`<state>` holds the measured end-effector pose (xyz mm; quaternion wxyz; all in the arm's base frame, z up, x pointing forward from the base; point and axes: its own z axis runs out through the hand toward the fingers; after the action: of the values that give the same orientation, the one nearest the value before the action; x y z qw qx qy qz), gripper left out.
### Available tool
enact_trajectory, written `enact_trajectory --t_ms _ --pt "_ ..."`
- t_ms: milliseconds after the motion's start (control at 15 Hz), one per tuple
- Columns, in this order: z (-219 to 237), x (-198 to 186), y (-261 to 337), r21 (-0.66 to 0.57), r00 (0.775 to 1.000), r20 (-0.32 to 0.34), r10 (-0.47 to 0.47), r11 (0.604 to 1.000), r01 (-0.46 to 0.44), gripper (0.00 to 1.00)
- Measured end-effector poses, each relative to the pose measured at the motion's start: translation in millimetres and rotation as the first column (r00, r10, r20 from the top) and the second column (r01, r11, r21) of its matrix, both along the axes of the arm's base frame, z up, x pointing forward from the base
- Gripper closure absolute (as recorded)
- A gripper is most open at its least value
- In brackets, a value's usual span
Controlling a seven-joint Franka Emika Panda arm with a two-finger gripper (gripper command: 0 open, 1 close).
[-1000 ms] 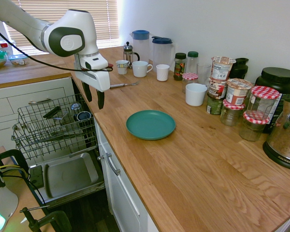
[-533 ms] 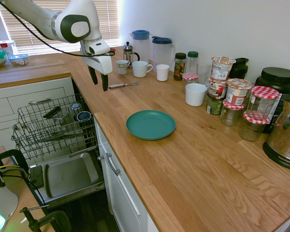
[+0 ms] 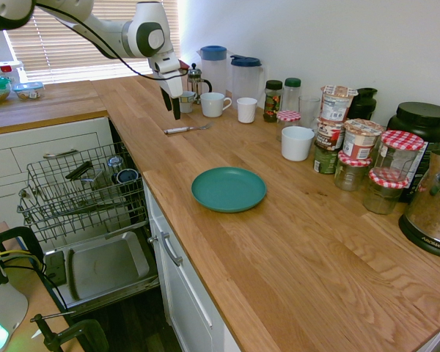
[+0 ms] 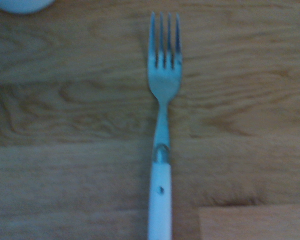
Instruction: Put the fork in the dishwasher
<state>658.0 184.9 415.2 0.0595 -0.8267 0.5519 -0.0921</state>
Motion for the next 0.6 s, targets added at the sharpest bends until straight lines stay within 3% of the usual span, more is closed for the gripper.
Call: enact_trajectory --t_ms 267,600 --pt "-22.3 36.0 19.8 -0.005 0.998 -0.006 -0.059 0.998 0.059 0.0" --pt "-47.9 55.0 21.4 -0.033 0.991 -0.036 -0.128 0.991 0.127 0.0"
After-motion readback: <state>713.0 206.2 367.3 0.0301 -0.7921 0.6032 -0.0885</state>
